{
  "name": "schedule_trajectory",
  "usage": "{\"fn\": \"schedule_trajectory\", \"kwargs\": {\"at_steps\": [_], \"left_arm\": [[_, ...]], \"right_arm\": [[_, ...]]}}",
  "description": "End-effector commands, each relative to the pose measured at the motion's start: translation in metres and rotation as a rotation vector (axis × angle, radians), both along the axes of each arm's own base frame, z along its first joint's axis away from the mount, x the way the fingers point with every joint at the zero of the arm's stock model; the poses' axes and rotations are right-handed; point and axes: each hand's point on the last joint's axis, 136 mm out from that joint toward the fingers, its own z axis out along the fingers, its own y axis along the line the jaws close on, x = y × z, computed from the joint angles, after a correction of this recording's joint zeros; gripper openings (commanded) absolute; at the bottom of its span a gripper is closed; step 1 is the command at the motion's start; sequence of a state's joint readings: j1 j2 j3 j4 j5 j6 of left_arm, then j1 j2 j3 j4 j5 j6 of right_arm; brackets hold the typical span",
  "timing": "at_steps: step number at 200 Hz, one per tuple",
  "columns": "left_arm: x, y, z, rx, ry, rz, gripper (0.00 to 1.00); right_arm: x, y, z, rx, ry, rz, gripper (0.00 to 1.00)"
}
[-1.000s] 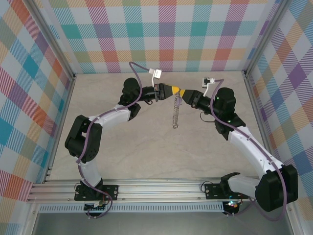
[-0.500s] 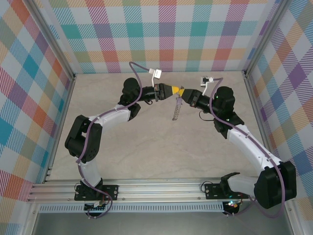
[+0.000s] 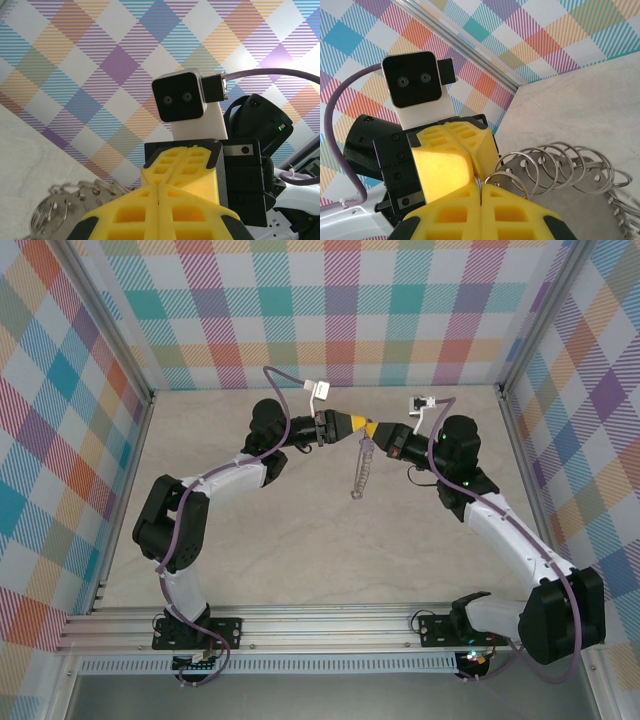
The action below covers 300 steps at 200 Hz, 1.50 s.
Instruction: Put the keys on the keyring
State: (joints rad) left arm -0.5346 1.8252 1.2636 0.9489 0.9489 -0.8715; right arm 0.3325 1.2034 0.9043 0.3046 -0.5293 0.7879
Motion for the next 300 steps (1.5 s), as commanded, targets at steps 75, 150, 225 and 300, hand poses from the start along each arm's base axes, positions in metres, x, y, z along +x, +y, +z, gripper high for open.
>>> {"fn": "schedule_trajectory", "kwargs": {"at_steps": [75, 150, 225, 300], "left_arm": [[-0.017, 0.027, 0.002, 0.174, -0.18, 0.023, 0.4], [-0.022, 0.038, -0.01, 0.253, -0.203, -0.024, 0.43], [-0.031, 0.024, -0.015, 0.251, -0.201, -0.11, 0.37], [-0.044, 0.009, -0.019, 0.259, -0.205, -0.188, 0.35]], "right_arm": [[-0.014, -0.002, 0.005, -0.271, -0.083, 0.197, 0.0], [-0.033, 0.004, -0.004, -0.371, -0.122, 0.357, 0.0], [-0.043, 0.01, -0.008, -0.345, -0.106, 0.43, 0.0], [-0.044, 0.014, -0.006, -0.315, -0.113, 0.442, 0.0]]}}
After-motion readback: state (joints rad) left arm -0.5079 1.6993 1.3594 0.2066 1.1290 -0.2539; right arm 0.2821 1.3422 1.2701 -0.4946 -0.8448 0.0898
